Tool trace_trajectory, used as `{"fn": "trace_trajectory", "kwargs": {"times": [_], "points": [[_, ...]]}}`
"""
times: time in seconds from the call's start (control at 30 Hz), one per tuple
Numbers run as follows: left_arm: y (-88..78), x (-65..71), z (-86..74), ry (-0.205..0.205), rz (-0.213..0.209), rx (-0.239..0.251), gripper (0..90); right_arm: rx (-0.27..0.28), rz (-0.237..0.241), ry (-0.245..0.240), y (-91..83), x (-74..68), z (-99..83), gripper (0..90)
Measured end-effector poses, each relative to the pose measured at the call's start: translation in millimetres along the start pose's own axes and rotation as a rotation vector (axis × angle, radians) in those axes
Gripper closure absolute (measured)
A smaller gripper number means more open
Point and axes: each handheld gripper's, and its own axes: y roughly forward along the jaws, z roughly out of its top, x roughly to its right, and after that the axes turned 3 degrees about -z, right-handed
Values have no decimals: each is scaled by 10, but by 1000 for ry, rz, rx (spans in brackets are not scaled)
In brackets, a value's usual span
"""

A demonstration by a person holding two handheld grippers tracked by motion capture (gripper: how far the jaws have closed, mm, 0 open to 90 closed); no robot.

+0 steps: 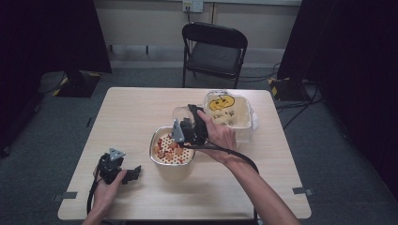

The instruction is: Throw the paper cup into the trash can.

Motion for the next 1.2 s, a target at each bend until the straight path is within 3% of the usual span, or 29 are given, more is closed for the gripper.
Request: {"fn": "trace_trajectory", "kwargs": {"times": [0.07,0.23,0.33,0.4,0.77,0.97,1.2], "points": [[0,1,0,-1,0,0,0,20,52,180,23,30,-64,473],[0,1,0,-1,0,0,0,73,148,481,46,115,-201,473],[0,0,0,0,0,0,0,107,205,623,74,154,-275,472],[0,0,0,0,0,0,0,131,232,693,87,163,-306,472],[0,1,0,-1,0,0,0,215,314,913,93,200,-409,470],[0,1,0,-1,0,0,0,242,340,964,-20,254,-542,468],[0,1,0,-1,0,0,0,238,369,989,-179,263,-689,467]]}}
